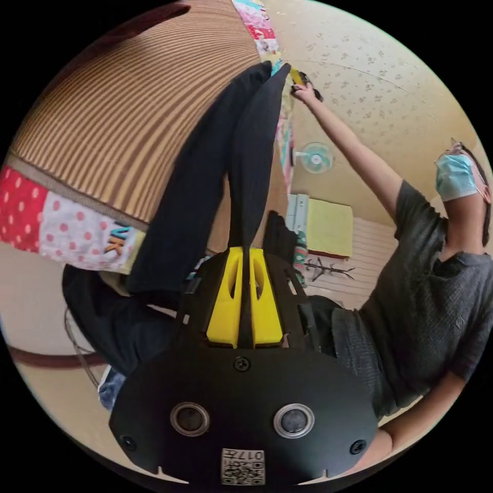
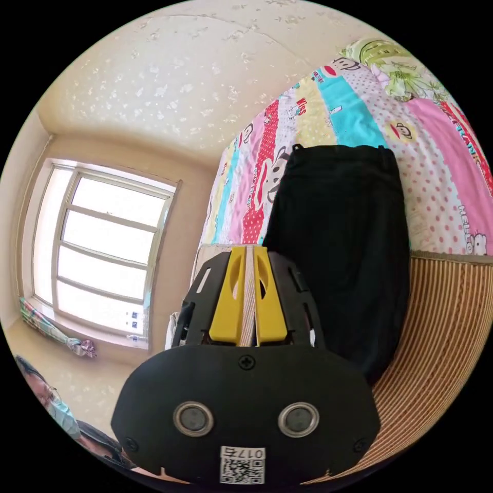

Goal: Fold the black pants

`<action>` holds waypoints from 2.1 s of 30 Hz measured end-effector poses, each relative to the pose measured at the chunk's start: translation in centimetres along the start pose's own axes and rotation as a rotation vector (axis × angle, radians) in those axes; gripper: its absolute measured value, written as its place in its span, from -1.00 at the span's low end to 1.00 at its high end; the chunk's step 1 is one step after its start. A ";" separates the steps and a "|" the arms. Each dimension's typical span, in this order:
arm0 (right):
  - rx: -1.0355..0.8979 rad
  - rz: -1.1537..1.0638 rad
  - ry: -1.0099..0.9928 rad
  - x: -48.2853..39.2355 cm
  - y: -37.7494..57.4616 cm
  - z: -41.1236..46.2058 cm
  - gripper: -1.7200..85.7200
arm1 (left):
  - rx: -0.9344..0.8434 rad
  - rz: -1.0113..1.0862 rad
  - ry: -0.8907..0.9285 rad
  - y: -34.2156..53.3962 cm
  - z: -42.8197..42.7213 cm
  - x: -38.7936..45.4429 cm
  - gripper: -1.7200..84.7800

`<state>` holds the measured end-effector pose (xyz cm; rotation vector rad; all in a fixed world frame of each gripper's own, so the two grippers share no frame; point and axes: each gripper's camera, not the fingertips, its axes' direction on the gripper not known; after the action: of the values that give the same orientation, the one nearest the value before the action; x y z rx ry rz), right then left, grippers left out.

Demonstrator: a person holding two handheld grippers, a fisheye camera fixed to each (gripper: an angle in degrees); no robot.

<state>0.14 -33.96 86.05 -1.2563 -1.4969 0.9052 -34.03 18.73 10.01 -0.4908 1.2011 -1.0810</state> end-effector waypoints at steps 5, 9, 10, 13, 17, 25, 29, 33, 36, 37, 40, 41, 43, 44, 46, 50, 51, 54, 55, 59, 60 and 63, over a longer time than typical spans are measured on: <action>-0.309 -0.202 -0.015 -0.2 9.5 2.1 -0.86 | -0.068 0.026 -0.060 -2.3 -1.3 0.3 -0.97; -0.518 -0.241 0.003 0.5 21.5 -0.5 -0.84 | -0.114 0.039 -0.097 -3.2 -1.8 1.9 -0.96; -0.560 -0.226 0.029 1.2 25.9 -1.5 -0.83 | -0.130 0.043 -0.101 -3.4 -1.9 2.5 -0.96; -0.651 -0.165 0.100 2.9 36.4 -3.1 -0.80 | -0.168 0.064 -0.064 -3.8 -2.4 4.1 -0.96; -0.614 0.030 0.011 4.6 46.8 -4.3 -0.71 | -0.188 0.058 0.302 -3.9 -3.1 5.1 -0.97; -0.017 0.498 -0.443 9.9 52.0 -7.4 -0.69 | -0.193 0.004 0.555 -2.8 -3.0 7.7 -0.97; 0.089 0.440 -0.384 6.8 50.1 -9.4 -0.89 | -0.188 0.019 0.519 -2.3 -3.2 8.0 -0.95; 0.075 0.370 -0.176 4.6 48.7 -10.0 -0.91 | -0.206 -0.023 0.369 -1.0 -2.1 6.1 -0.84; -0.012 0.396 0.114 6.7 47.9 -8.2 -0.91 | -0.209 -0.089 0.088 -0.6 -1.2 4.5 -0.69; -0.058 0.403 0.167 8.1 47.7 -7.0 -0.91 | -0.214 -0.096 0.008 -0.8 -0.6 4.2 -0.65; -0.137 0.379 0.148 10.0 48.0 -4.6 -0.90 | -0.243 -0.040 -0.123 -2.0 1.8 5.3 -0.61; -0.151 0.386 0.145 10.5 48.6 -4.3 -0.90 | -0.248 -0.016 -0.145 -2.4 2.4 5.9 -0.61; -0.135 0.399 0.122 11.1 49.4 -4.5 -0.90 | -0.269 0.113 -0.229 -3.7 5.5 8.8 -0.63; -0.124 0.420 0.088 11.9 49.8 -4.7 -0.89 | -0.276 0.146 -0.244 -4.0 6.4 9.5 -0.63; -0.120 0.456 0.044 13.1 50.2 -5.0 -0.89 | -0.308 0.249 -0.319 -4.7 10.2 11.5 -0.65; -0.137 0.463 0.034 14.5 49.4 -5.4 -0.89 | -0.305 0.324 -0.496 -4.3 15.4 12.0 -0.69; -0.142 0.458 0.038 14.5 49.2 -5.3 -0.89 | -0.292 0.333 -0.506 -3.7 16.7 11.9 -0.72; -0.140 0.464 0.030 15.1 48.5 -5.0 -0.89 | -0.237 0.344 -0.562 -1.7 18.3 12.0 -0.77; -0.124 0.480 0.028 15.3 48.3 -4.9 -0.89 | -0.206 0.333 -0.574 -1.0 18.4 12.0 -0.78; -0.071 0.537 0.019 16.1 48.2 -4.4 -0.89 | -0.124 0.357 -0.548 1.2 18.2 13.1 -0.78; -0.068 0.542 0.015 16.2 48.2 -4.3 -0.89 | -0.145 0.377 -0.510 1.5 18.8 13.3 -0.78; -0.071 0.545 0.019 16.8 47.6 -3.7 -0.89 | -0.212 0.333 -0.526 1.3 21.8 12.9 -0.80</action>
<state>16.53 -8.14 45.73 -1.7638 -1.1928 1.1888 -13.89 3.34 10.00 -0.6627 0.8870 -0.4956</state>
